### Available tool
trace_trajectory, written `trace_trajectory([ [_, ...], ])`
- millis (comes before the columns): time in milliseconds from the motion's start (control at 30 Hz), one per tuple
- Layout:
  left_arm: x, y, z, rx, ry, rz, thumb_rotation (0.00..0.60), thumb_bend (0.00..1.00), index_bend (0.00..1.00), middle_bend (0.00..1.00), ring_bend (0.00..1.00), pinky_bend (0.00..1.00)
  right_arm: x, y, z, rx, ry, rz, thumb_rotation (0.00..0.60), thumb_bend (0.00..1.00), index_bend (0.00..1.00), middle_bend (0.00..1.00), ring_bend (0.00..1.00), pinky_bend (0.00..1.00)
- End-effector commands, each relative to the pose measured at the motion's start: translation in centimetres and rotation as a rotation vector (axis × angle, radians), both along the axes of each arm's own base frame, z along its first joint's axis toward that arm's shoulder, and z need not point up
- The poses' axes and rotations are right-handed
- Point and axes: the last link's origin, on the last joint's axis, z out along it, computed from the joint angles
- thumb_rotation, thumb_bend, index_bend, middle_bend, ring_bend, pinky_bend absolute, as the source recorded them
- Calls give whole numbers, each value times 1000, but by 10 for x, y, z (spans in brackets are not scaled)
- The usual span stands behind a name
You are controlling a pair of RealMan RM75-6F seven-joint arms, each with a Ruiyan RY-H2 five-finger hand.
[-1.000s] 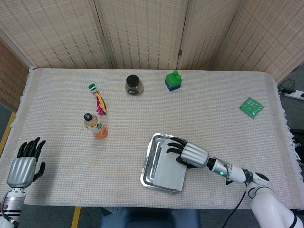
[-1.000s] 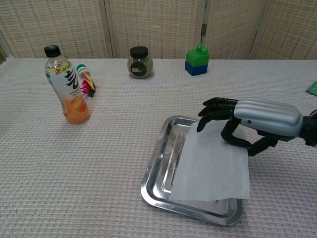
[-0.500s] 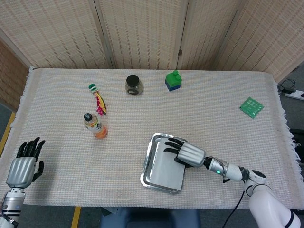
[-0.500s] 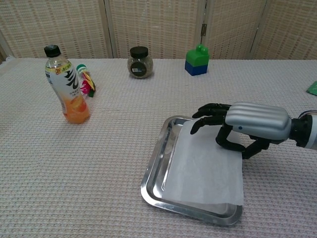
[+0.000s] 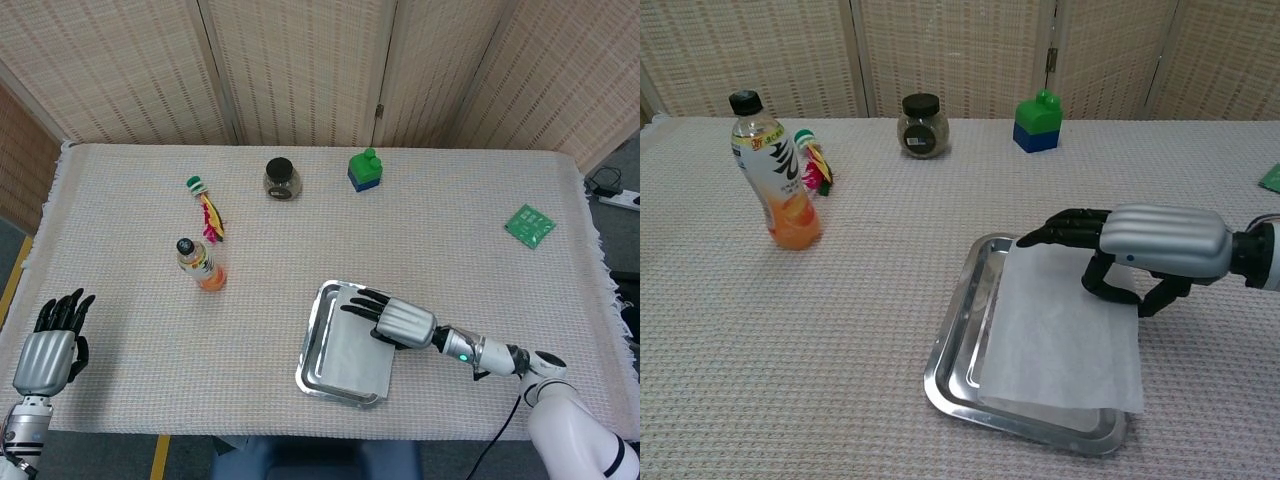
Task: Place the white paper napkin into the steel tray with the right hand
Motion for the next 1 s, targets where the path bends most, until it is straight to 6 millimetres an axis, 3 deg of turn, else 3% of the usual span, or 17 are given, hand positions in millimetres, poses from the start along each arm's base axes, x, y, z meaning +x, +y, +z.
trace_trajectory([
  [33, 0, 0, 0, -1, 0, 0, 600, 863, 45, 0, 0, 0, -1, -4, 4, 13, 55, 10, 600, 416, 87, 2, 0, 0],
  [167, -1, 1, -1, -3, -1, 0, 600, 863, 50, 0, 0, 0, 6, -7, 11, -2, 75, 16, 600, 328, 2, 0, 0, 0],
  [567, 1, 0, -1, -7, -14, -13, 600, 864, 57, 0, 0, 0, 32, -5, 21, -17, 144, -5, 600, 298, 0, 0, 0, 0],
  [1000, 4, -2, 1, -12, -39, -24, 600, 864, 62, 0, 0, 0, 78, 2, 23, -8, 329, -84, 600, 294, 0, 0, 0, 0],
])
